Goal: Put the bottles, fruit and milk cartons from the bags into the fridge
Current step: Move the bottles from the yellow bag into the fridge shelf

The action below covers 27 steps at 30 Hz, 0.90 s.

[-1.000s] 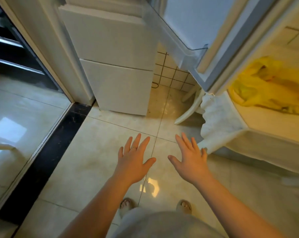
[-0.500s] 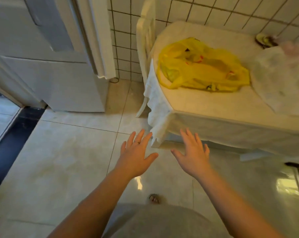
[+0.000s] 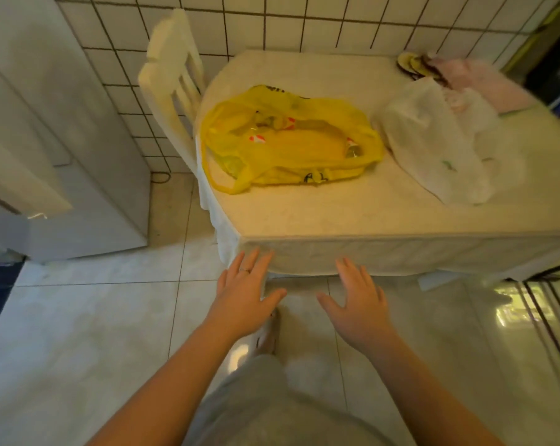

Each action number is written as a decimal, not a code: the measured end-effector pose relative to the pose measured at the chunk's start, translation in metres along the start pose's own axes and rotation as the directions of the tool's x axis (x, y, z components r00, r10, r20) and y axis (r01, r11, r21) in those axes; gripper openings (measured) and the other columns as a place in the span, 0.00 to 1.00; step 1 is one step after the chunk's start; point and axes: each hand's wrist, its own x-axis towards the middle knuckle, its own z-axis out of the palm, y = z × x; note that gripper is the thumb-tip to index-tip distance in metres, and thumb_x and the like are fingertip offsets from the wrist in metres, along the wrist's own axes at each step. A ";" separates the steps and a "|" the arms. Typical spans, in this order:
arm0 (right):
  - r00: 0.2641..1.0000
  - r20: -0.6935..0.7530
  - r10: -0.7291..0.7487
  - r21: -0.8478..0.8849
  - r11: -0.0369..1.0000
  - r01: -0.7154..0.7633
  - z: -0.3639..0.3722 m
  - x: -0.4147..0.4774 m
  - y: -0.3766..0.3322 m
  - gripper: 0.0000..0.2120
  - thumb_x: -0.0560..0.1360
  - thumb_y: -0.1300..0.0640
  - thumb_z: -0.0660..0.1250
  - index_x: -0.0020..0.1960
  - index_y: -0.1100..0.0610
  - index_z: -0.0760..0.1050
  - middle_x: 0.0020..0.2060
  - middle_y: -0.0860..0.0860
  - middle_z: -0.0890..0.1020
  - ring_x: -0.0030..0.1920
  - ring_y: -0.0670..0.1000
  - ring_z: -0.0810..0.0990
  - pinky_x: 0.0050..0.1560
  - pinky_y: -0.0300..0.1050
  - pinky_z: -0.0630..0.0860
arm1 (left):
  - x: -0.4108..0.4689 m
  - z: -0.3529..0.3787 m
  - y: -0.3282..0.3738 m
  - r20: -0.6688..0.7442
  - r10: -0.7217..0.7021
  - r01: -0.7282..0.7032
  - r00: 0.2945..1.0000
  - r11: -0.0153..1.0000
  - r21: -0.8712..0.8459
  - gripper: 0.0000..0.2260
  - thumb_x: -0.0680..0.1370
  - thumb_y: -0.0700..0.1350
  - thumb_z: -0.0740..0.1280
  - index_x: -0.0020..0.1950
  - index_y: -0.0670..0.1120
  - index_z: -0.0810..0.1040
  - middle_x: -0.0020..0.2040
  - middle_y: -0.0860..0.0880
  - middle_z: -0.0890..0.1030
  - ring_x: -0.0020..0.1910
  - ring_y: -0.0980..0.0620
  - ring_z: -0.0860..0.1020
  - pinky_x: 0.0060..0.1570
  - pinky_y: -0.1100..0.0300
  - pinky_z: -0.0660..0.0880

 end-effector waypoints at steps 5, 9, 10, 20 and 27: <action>0.999 -0.033 0.020 0.032 0.999 -0.019 -0.031 0.058 0.019 0.35 0.80 0.41 0.61 0.81 0.43 0.48 0.80 0.42 0.48 0.80 0.50 0.44 0.77 0.62 0.47 | 0.074 -0.005 0.017 -0.004 0.057 -0.057 0.998 0.998 0.011 0.33 0.80 0.63 0.60 0.81 0.61 0.48 0.82 0.54 0.47 0.81 0.48 0.45 0.78 0.43 0.51; 0.996 -0.083 -0.010 0.018 1.000 0.012 -0.060 0.125 0.015 0.34 0.80 0.43 0.62 0.80 0.44 0.50 0.80 0.42 0.49 0.80 0.50 0.45 0.77 0.61 0.48 | 0.139 -0.025 0.029 -0.036 0.050 -0.050 0.998 0.999 0.001 0.31 0.80 0.63 0.60 0.80 0.60 0.52 0.82 0.53 0.49 0.81 0.47 0.46 0.78 0.44 0.51; 0.996 -0.087 -0.013 0.006 1.000 0.013 -0.068 0.143 0.013 0.34 0.80 0.42 0.62 0.80 0.44 0.51 0.80 0.42 0.49 0.80 0.50 0.46 0.77 0.61 0.48 | 0.154 -0.031 0.030 -0.048 0.039 -0.039 0.998 0.999 0.002 0.31 0.80 0.63 0.61 0.80 0.59 0.54 0.82 0.52 0.50 0.81 0.47 0.47 0.77 0.44 0.52; 0.990 -0.090 -0.108 -0.087 0.991 0.100 -0.112 0.281 0.000 0.30 0.81 0.47 0.62 0.79 0.49 0.57 0.80 0.47 0.56 0.80 0.52 0.51 0.76 0.56 0.53 | 0.279 -0.079 0.022 -0.257 0.005 -0.009 0.966 1.000 -0.015 0.24 0.78 0.53 0.70 0.72 0.48 0.72 0.76 0.43 0.68 0.75 0.41 0.64 0.72 0.48 0.62; 0.998 -0.043 -0.035 -0.224 0.974 0.025 -0.125 0.356 0.001 0.28 0.81 0.48 0.59 0.78 0.55 0.58 0.77 0.54 0.61 0.77 0.59 0.59 0.73 0.58 0.61 | 0.336 -0.086 0.022 -0.235 -0.152 0.165 0.960 0.986 0.037 0.23 0.78 0.54 0.67 0.71 0.48 0.72 0.73 0.44 0.70 0.68 0.40 0.71 0.64 0.45 0.72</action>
